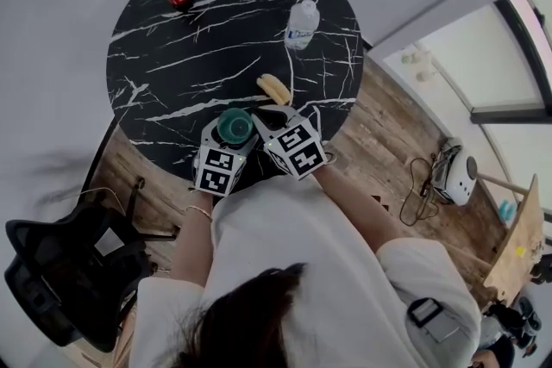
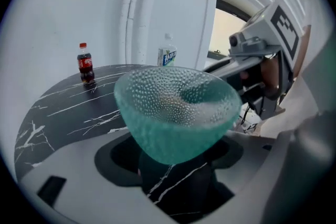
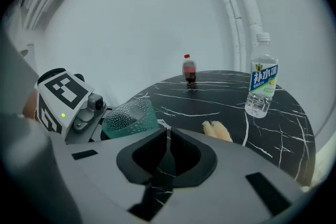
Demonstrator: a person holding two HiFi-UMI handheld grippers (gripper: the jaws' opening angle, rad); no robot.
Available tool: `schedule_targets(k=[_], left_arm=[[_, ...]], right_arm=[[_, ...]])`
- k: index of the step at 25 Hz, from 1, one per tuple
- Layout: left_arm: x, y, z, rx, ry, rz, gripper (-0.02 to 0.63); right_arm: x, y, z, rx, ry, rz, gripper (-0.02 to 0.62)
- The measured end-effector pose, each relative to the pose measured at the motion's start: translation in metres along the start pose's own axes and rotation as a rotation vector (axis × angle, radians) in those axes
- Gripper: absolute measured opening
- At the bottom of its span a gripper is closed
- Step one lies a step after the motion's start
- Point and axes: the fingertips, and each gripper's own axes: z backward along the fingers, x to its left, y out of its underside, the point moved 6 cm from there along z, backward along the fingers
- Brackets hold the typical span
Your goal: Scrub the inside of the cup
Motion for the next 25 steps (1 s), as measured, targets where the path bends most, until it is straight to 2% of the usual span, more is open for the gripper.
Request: schedule_targets(k=[7, 11, 15, 18, 23, 24, 25], left_arm=[[0.003, 0.008, -0.013, 0.101, -0.016, -0.093, 0.341], [0.004, 0.009, -0.016, 0.124, -0.016, -0.065, 0.341], [0.005, 0.005, -0.018, 0.108, -0.019, -0.062, 0.344], [0.004, 0.005, -0.010, 0.105, -0.022, -0.010, 0.367], [0.006, 0.006, 0.007, 0.093, -0.017, 0.009, 0.371], [0.005, 0.006, 0.012, 0.085, -0.013, 0.027, 0.371], [0.004, 0.005, 0.017, 0.076, -0.012, 0.049, 0.371]], right_arm=[[0.000, 0.011, -0.009, 0.054, 0.007, -0.013, 0.048], [-0.005, 0.015, -0.013, 0.093, 0.017, -0.037, 0.048], [-0.009, 0.022, -0.013, 0.128, 0.034, -0.065, 0.048], [-0.015, 0.024, -0.011, 0.145, 0.052, -0.081, 0.049], [-0.026, 0.021, 0.000, 0.115, 0.046, -0.155, 0.051], [-0.029, 0.021, 0.003, 0.105, 0.049, -0.177, 0.062], [-0.031, 0.022, 0.005, 0.096, 0.050, -0.196, 0.122]])
